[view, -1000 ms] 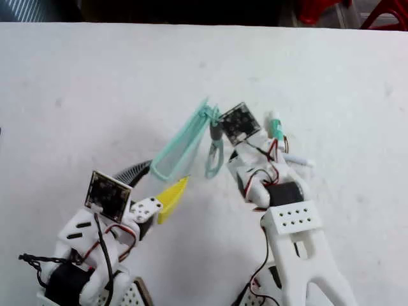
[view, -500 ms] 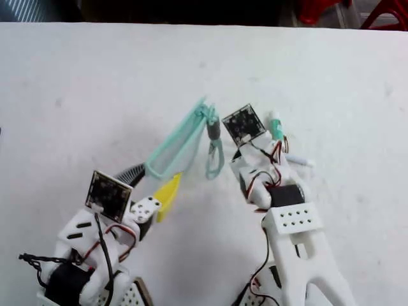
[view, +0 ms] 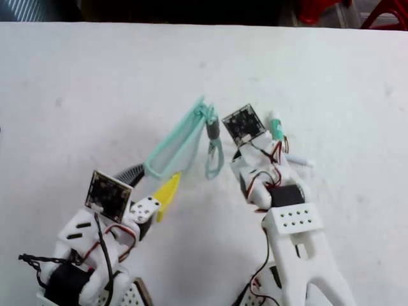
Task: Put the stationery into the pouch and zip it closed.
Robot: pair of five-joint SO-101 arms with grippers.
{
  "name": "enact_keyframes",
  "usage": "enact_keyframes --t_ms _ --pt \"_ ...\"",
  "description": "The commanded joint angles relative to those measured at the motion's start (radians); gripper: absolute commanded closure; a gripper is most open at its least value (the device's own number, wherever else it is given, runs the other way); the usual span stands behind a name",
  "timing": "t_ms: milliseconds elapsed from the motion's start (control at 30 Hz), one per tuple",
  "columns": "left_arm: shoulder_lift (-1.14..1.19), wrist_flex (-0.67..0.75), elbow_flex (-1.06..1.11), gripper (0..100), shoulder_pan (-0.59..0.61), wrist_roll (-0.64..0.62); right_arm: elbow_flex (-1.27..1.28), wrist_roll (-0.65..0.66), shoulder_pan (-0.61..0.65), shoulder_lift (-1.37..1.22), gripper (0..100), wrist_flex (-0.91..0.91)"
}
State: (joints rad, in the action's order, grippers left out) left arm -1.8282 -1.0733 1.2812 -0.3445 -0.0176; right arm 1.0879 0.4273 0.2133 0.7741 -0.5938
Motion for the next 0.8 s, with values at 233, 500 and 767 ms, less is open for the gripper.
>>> enact_keyframes --t_ms 233,500,767 --pt "0.001 0.025 -0.015 94 -0.001 0.000 -0.078 -0.054 -0.038 -0.053 98.1 -0.039" --pt "0.001 0.077 0.041 85 -0.001 -0.008 -0.307 -0.040 -0.183 -0.334 95.7 -0.065" --pt "0.001 0.087 0.052 82 0.005 -0.008 -0.546 0.084 -0.122 -0.627 86.8 -0.189"
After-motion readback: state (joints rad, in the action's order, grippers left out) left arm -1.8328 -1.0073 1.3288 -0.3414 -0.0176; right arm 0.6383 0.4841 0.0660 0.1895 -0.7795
